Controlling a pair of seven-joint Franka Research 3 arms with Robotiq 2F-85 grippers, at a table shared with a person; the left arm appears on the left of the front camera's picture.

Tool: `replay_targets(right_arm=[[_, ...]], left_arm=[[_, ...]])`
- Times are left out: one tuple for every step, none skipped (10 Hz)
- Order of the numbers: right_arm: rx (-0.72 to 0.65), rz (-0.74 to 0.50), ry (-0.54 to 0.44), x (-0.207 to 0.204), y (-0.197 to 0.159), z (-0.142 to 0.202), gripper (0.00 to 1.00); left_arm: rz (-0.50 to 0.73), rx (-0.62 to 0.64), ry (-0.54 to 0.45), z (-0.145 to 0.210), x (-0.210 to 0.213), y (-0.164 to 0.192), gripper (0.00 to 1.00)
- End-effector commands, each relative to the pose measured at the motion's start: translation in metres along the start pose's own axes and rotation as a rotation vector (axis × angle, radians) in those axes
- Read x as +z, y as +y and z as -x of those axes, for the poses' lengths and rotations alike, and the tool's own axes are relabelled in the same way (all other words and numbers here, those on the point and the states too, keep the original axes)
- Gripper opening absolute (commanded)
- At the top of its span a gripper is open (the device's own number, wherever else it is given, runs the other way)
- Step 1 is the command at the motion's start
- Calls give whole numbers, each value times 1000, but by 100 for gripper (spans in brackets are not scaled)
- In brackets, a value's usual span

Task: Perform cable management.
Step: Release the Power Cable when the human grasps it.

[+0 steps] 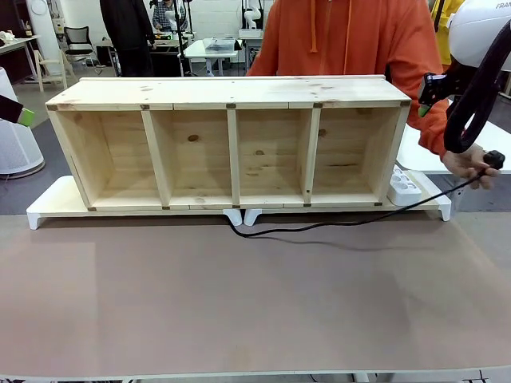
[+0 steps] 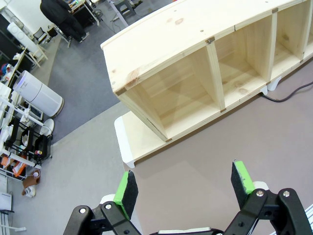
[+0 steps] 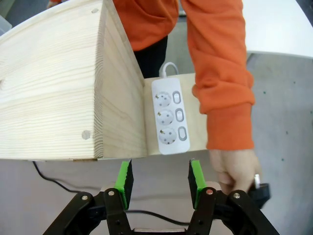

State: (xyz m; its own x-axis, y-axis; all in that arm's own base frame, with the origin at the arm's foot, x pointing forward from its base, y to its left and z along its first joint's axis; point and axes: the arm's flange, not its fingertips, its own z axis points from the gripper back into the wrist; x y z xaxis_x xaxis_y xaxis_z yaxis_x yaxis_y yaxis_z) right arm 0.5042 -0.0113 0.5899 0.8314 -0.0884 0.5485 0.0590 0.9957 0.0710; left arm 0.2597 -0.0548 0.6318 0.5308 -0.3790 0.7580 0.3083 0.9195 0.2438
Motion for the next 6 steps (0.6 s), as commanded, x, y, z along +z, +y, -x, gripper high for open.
replay_targets(right_arm=[[-2, 0, 5, -1, 0, 1, 60], [-2, 0, 5, -1, 0, 1, 60], [-2, 0, 5, -1, 0, 1, 60], [-2, 0, 5, -1, 0, 1, 60], [-2, 0, 5, -1, 0, 1, 60], [-2, 0, 5, -1, 0, 1, 60]], left_arm=[[-5, -1, -10, -2, -1, 0, 100], [-5, -1, -10, -2, -1, 0, 100], [-5, -1, -10, -2, -1, 0, 100], [-5, -1, -10, -2, -1, 0, 100], [-5, -1, -10, -2, -1, 0, 100], [-5, -1, -10, -2, -1, 0, 100]])
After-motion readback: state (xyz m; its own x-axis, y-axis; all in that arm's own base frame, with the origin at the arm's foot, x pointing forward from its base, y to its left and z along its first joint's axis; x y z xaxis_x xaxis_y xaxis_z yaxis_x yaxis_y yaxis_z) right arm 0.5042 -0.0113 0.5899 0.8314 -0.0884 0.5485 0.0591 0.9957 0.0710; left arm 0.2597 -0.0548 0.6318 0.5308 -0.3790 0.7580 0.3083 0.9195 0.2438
